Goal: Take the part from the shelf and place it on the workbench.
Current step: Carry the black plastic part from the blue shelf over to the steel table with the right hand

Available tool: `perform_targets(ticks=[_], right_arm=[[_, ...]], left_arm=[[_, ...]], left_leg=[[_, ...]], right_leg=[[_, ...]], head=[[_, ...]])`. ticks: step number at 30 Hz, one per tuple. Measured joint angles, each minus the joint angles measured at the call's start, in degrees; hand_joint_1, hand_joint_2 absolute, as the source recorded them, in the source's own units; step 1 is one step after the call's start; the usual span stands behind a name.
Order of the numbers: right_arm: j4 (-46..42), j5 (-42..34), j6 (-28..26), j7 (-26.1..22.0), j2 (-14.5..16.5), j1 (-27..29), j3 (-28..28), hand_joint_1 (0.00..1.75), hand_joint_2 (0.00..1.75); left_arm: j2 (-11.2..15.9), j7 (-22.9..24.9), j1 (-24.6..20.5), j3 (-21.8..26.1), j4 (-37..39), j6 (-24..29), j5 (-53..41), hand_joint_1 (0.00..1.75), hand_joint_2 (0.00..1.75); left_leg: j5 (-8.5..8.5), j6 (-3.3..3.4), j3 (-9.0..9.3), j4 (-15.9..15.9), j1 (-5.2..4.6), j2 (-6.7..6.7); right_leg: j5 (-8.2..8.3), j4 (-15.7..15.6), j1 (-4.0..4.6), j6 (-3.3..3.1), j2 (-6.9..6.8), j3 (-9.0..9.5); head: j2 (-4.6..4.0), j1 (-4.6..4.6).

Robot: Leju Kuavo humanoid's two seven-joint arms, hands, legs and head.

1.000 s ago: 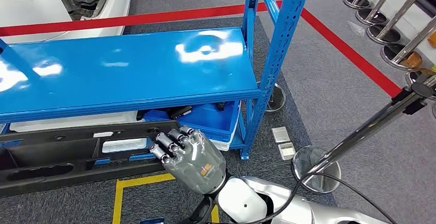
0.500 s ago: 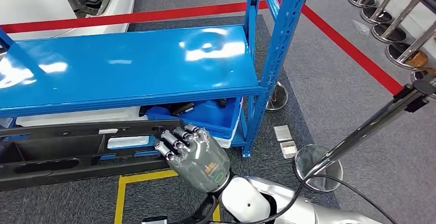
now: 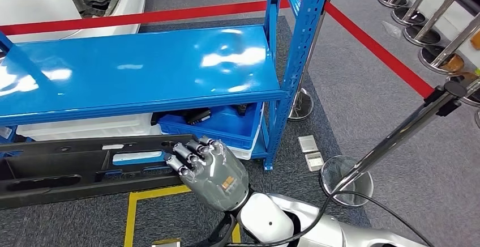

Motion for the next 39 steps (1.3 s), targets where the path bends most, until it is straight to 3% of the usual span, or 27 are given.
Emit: perform_targets(ticks=[2, 3, 5, 6, 7, 8, 9, 11, 13, 15, 17, 19, 21, 22, 23, 24, 26, 28, 32, 34, 36, 37, 38, 39], right_arm=[[0.04, -0.17, -0.05, 0.14, 0.02, 0.0, -0.01, 1.75, 1.75], [0.07, -0.23, -0.1, 0.17, 0.02, -0.02, -0.02, 1.75, 1.75], [0.2, -0.49, -0.16, 0.2, 0.02, -0.01, -0.02, 1.75, 1.75], [0.28, -0.62, -0.18, 0.2, 0.02, 0.04, -0.02, 1.75, 1.75], [0.39, -0.75, -0.18, 0.2, 0.02, 0.1, -0.02, 1.75, 1.75], [0.48, -0.86, -0.18, 0.2, 0.02, 0.13, -0.02, 1.75, 1.75], [0.55, -0.95, -0.18, 0.2, 0.03, 0.13, -0.02, 1.75, 1.75], [0.63, -1.15, -0.19, 0.2, 0.06, 0.04, -0.02, 1.75, 1.75], [0.71, -1.55, -0.23, 0.31, 0.14, -0.07, -0.02, 1.75, 1.75], [0.81, -2.37, -0.27, 0.61, 0.2, -0.07, -0.02, 1.75, 1.75], [0.92, -3.18, -0.28, 0.92, 0.28, -0.07, -0.02, 1.75, 1.75], [1.05, -3.53, -0.32, 1.11, 0.47, -0.11, -0.02, 1.75, 1.75], [1.21, -3.64, -0.41, 1.24, 0.59, -0.1, -0.02, 1.75, 1.75], [1.31, -3.69, -0.46, 1.28, 0.59, -0.1, -0.02, 1.75, 1.75], [1.42, -3.74, -0.5, 1.32, 0.59, -0.1, -0.02, 1.75, 1.75], [1.51, -3.8, -0.53, 1.34, 0.6, -0.1, -0.02, 1.75, 1.75], [1.62, -3.97, -0.61, 1.34, 0.67, -0.11, -0.02, 1.75, 1.75], [1.65, -4.17, -0.75, 1.33, 0.77, -0.14, -0.02, 1.75, 1.75], [1.71, -4.37, -1.03, 1.32, 0.96, -0.19, -0.03, 1.75, 1.75], [1.79, -4.6, -1.25, 1.33, 1.01, -0.18, -0.07, 1.75, 1.75], [1.97, -4.91, -1.45, 1.37, 1.03, -0.06, -0.09, 1.75, 1.75], [2.09, -5.08, -1.49, 1.4, 1.03, 0.03, -0.09, 1.75, 1.75], [2.23, -5.21, -1.5, 1.43, 1.03, 0.11, -0.09, 1.75, 1.75], [2.34, -5.32, -1.51, 1.46, 1.03, 0.16, -0.09, 1.75, 1.75]], left_arm=[[-0.03, 0.02, -0.04, 0.0, 0.0, -0.01, -0.01, 0.0, 1.75], [-0.05, 0.03, -0.12, 0.0, 0.0, -0.01, -0.01, 0.0, 1.75], [-0.06, 0.04, -0.19, 0.0, 0.0, -0.01, -0.01, 0.0, 1.75], [-0.06, 0.04, -0.16, 0.0, 0.0, -0.01, -0.01, 0.0, 1.75], [-0.06, 0.04, -0.13, 0.0, 0.0, -0.01, -0.01, 0.0, 1.75], [-0.06, 0.04, -0.12, 0.0, 0.0, -0.01, -0.02, 0.0, 1.75], [-0.06, 0.04, -0.11, 0.0, 0.0, -0.01, -0.02, 0.0, 1.75], [-0.06, 0.04, -0.13, 0.0, 0.0, -0.01, -0.02, 0.0, 1.75], [-0.06, 0.04, -0.16, 0.0, 0.0, 0.0, -0.02, 0.0, 1.75], [-0.06, 0.04, -0.12, 0.0, 0.0, -0.01, -0.02, 0.0, 1.75], [-0.06, 0.03, -0.07, 0.0, 0.0, -0.02, -0.02, 0.0, 1.75], [-0.06, 0.03, -0.06, 0.0, 0.0, -0.02, -0.02, 0.0, 1.75], [-0.06, 0.03, -0.03, 0.0, 0.0, -0.02, -0.01, 0.0, 1.75], [-0.06, 0.04, -0.01, 0.0, 0.0, -0.02, -0.01, 0.0, 1.75], [-0.06, 0.05, 0.01, 0.0, 0.0, -0.02, -0.01, 0.0, 1.75], [-0.06, 0.07, 0.02, 0.0, 0.0, -0.02, -0.01, 0.0, 1.75], [-0.06, 0.1, -0.02, 0.0, 0.0, -0.02, -0.01, 0.0, 1.75], [-0.06, 0.12, -0.05, 0.0, 0.0, -0.02, -0.02, 0.0, 1.75], [-0.07, 0.13, 0.04, 0.0, 0.0, -0.02, 0.01, 0.0, 1.75], [-0.08, 0.13, -0.04, 0.0, 0.0, -0.03, -0.01, 0.0, 1.75], [-0.08, 0.13, -0.01, 0.0, 0.0, -0.06, -0.01, 0.0, 1.75], [-0.08, 0.13, 0.04, 0.0, 0.0, -0.09, -0.01, 0.0, 1.75], [-0.09, 0.13, 0.07, 0.0, 0.0, -0.13, -0.01, 0.0, 1.75], [-0.09, 0.13, 0.07, 0.0, 0.0, -0.15, -0.01, 0.0, 1.75]], left_leg=[[0.71, 0.76, -0.2, -0.49, 0.25, 0.21], [1.1, 1.16, -0.39, -0.78, 0.42, 0.32], [1.66, 1.58, -1.05, -0.84, 0.41, 0.44], [1.88, 1.63, -1.44, -0.78, 0.38, 0.47], [2.08, 1.6, -1.8, -0.68, 0.36, 0.5], [2.22, 1.54, -2.09, -0.55, 0.37, 0.5], [2.34, 1.46, -2.32, -0.4, 0.39, 0.49], [2.44, 1.18, -2.69, 0.04, 0.34, 0.46], [2.69, 0.61, -3.23, 0.49, 0.17, 0.42], [3.11, -0.11, -3.66, 0.64, 0.13, 0.39], [2.26, -0.82, -4.1, 1.55, 0.29, 0.33], [-1.29, -1.44, -5.71, 5.98, 0.46, 0.29], [-5.32, -1.8, -8.1, 13.05, 0.49, 0.29], [-6.23, -1.88, -8.65, 15.41, 0.48, 0.3], [-6.05, -1.84, -8.22, 15.75, 0.47, 0.3], [-4.93, -1.7, -6.74, 13.9, 0.45, 0.29], [-1.95, -1.12, -2.09, 6.26, 0.37, 0.2], [-0.56, -0.54, 0.42, 0.99, 0.09, 0.06], [0.41, 0.64, 0.03, -0.3, 0.09, 0.18], [1.21, 1.39, -0.47, -0.78, 0.42, 0.39], [1.76, 1.71, -1.28, -0.77, 0.38, 0.48], [2.0, 1.7, -1.68, -0.7, 0.38, 0.51], [2.21, 1.65, -2.06, -0.58, 0.39, 0.52], [2.38, 1.56, -2.38, -0.43, 0.44, 0.52]], right_leg=[[-1.08, 1.19, -0.05, 0.52, 0.11, -0.54], [-2.67, 3.12, -0.06, 0.73, 0.17, -1.33], [-7.22, 9.96, -0.23, 1.09, 0.22, -3.93], [-8.86, 13.28, -0.3, 1.25, 0.21, -5.01], [-9.5, 15.17, -0.34, 1.35, 0.21, -5.35], [-8.98, 14.83, -0.38, 1.39, 0.21, -4.59], [-7.56, 12.33, -0.42, 1.36, 0.2, -2.79], [-4.57, 4.26, -0.46, 1.14, 0.2, 1.93], [-3.47, -0.37, -0.33, 0.81, 0.28, 4.01], [-3.24, -0.62, -0.19, 0.3, 0.4, 3.62], [-2.64, -0.81, -0.32, -0.55, 0.27, 3.26], [-2.05, -1.0, -0.44, -1.36, 0.05, 2.74], [-1.69, -0.81, -0.31, -1.69, -0.07, 2.04], [-1.54, -0.64, -0.24, -1.73, -0.11, 1.68], [-1.42, -0.45, -0.18, -1.71, -0.11, 1.35], [-1.34, -0.25, -0.15, -1.68, -0.09, 1.08], [-1.22, 0.05, -0.06, -1.51, -0.05, 0.8], [-0.92, 0.23, 0.05, -1.01, -0.02, 0.52], [-0.96, 0.67, -0.03, 0.29, 0.03, -0.05], [-4.15, 4.48, -0.1, 0.76, 0.16, -1.6], [-8.47, 11.58, -0.27, 1.16, 0.22, -4.19], [-9.63, 14.32, -0.37, 1.34, 0.21, -4.96], [-9.7, 15.18, -0.47, 1.49, 0.21, -4.78], [-8.73, 13.81, -0.57, 1.57, 0.21, -3.54]], head=[[0.0, 0.1], [0.0, 0.32], [0.0, 0.84], [0.0, 0.96], [0.0, 1.02], [0.0, 1.05], [0.0, 1.1], [0.0, 1.25], [0.0, 1.25], [0.0, 1.07], [0.0, 0.89], [0.0, 0.49], [0.0, 0.12], [0.0, 0.06], [0.0, 0.03], [0.0, 0.01], [0.0, -0.04], [0.0, -0.06], [0.0, -0.04], [0.0, 0.38], [0.0, 0.86], [0.0, 0.96], [0.0, 1.01], [0.0, 1.06]])
